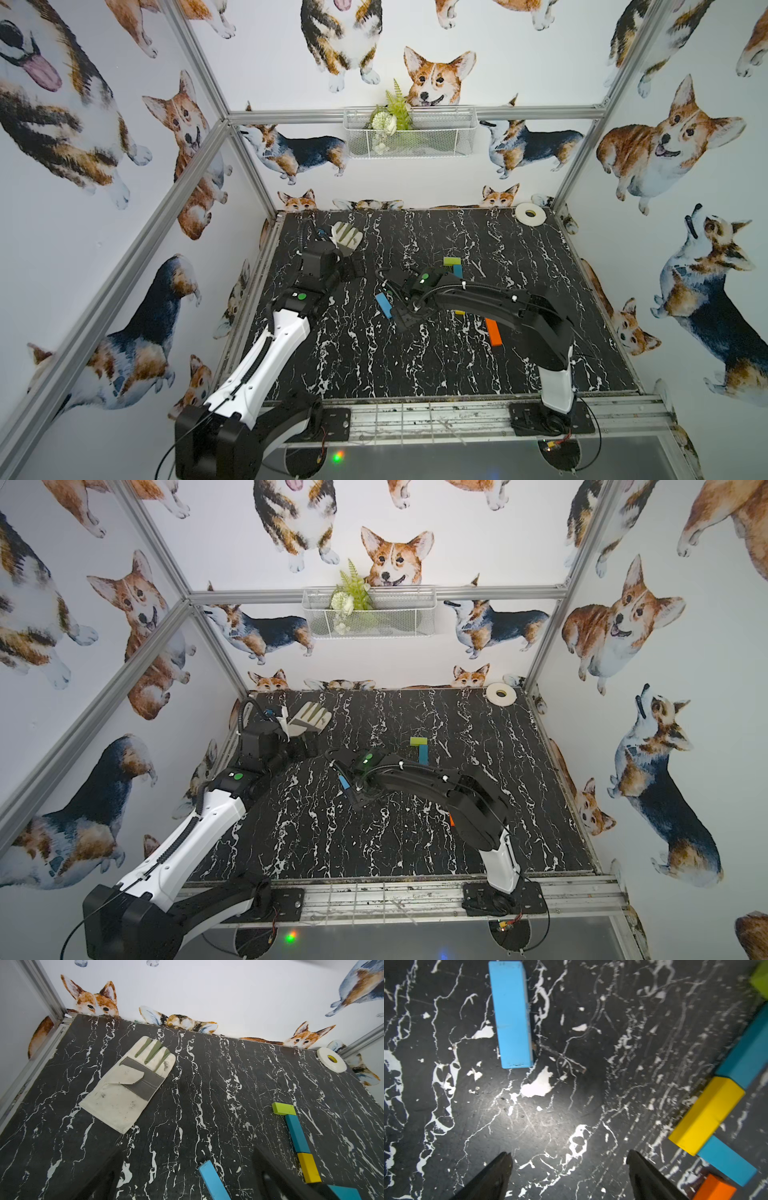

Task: Assemble a giraffe with building blocks
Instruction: Pick up the building block from the center of the board.

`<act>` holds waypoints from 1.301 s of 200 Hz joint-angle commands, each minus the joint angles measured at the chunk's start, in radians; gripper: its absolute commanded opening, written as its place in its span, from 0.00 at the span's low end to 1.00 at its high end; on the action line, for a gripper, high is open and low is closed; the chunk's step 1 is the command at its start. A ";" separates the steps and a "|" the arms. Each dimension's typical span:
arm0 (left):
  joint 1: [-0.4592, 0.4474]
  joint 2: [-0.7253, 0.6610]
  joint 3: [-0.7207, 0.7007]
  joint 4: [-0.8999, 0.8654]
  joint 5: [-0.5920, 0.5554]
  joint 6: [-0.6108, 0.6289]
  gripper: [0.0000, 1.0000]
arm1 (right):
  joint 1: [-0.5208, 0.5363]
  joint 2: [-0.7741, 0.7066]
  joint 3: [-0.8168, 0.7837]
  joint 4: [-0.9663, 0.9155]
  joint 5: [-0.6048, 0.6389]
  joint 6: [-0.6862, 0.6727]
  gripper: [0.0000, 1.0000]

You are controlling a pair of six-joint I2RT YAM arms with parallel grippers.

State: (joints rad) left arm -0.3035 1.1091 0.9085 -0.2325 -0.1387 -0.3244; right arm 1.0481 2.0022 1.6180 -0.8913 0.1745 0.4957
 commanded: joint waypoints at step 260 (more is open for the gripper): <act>-0.274 0.679 0.381 -0.626 0.200 -0.714 0.99 | -0.505 -0.807 -0.698 0.031 -0.020 0.032 0.91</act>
State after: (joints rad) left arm -0.5552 1.7649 1.3098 -0.8375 0.0788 -0.9878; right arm 0.5583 1.2133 0.9447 -0.8928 0.1791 0.5434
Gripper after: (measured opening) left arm 0.993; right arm 0.916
